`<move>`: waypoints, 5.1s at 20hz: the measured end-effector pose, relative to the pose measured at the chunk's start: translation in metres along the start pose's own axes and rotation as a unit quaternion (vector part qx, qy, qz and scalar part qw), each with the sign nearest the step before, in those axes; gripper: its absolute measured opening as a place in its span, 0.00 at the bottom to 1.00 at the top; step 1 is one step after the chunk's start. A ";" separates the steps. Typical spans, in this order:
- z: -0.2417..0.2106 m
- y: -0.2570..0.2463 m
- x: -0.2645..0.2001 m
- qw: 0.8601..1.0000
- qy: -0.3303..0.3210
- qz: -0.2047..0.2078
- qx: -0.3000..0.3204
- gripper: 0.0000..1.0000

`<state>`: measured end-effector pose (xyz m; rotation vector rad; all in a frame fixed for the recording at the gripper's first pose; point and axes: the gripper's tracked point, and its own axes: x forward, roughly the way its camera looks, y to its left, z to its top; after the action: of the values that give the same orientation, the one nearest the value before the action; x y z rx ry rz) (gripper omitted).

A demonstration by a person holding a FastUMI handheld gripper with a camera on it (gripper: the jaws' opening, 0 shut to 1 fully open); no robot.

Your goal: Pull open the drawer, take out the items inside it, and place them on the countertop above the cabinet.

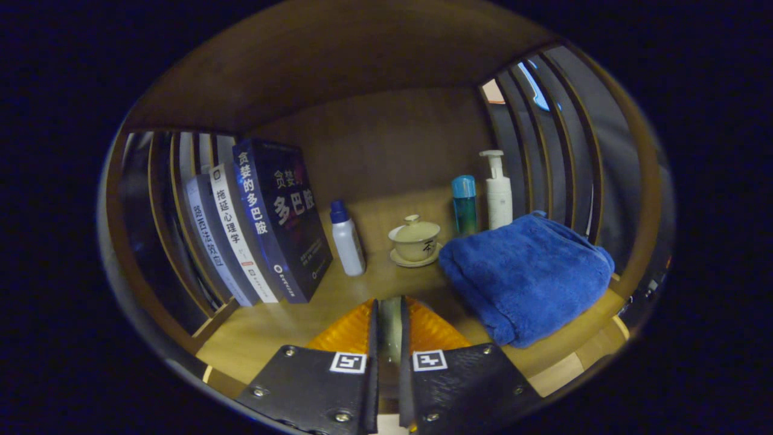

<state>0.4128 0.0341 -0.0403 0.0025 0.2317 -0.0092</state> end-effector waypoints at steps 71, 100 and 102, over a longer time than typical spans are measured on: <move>-0.182 -0.017 -0.169 0.987 -0.144 0.006 -0.075 1.00; -0.171 -0.013 -0.088 0.981 -0.190 0.029 -0.023 0.99; -0.173 -0.019 -0.086 0.981 -0.188 0.028 -0.030 0.99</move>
<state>0.2890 0.0164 -0.1887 -0.0519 -0.1465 0.0537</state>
